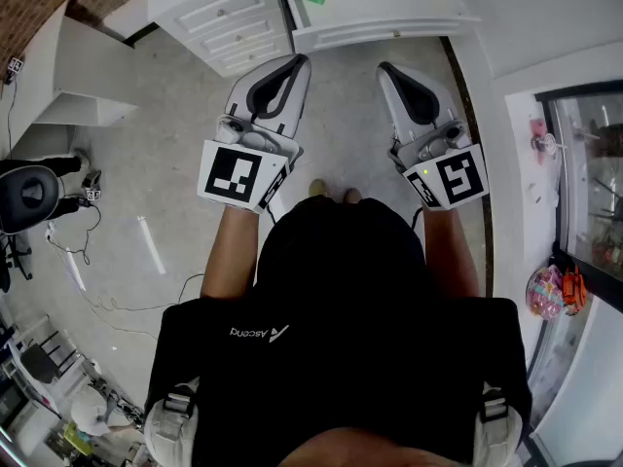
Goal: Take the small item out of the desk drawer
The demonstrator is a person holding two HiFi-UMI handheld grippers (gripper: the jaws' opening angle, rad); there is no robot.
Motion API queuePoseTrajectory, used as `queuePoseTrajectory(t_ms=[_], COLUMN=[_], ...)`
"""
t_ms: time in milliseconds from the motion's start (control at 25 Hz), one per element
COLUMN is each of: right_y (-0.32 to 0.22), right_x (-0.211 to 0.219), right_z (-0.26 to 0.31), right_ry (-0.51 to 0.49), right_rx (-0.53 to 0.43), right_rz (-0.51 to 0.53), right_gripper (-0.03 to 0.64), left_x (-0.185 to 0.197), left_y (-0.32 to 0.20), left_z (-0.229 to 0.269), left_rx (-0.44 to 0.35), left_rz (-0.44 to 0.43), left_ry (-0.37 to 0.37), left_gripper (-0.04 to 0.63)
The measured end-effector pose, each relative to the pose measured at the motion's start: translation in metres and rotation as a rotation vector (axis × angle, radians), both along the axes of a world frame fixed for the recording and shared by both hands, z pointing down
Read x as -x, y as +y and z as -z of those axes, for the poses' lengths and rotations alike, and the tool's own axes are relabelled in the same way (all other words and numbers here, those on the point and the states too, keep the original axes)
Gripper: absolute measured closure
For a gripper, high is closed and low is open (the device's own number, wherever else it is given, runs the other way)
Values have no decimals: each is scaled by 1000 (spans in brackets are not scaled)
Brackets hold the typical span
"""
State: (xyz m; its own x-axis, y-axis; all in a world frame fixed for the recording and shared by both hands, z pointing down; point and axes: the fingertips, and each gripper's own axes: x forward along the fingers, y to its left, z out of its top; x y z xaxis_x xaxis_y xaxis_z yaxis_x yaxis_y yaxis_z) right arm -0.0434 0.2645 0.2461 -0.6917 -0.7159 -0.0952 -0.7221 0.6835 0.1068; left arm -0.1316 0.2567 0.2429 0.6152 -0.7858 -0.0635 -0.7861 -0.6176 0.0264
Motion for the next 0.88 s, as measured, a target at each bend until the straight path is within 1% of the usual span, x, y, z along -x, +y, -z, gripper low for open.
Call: queuePoseTrajectory(t_ms=[120,240,440,680,880], right_y=[-3,-7,-16,-36,-65], right_x=[6,11,9,10,9], right_z=[-1,-1,-3,-11,-14], right_ry=[6,-10,-7,1,1], right_rx=[0,5,15,27,26], right_rz=[2,7,-13,-16,-2], right_gripper=[615,615,615,615,615], left_x=[5,10,13,16,17], left_y=[-4,-11,-24,-46,-77], left_z=[-1,-3,-6,-13,-18], left_rx=[3,4,10,14,19], left_rz=[-3,-4,-3,-2,12], left_ry=[2,4,8,4,-3], left_gripper=[595,595,595,595,595])
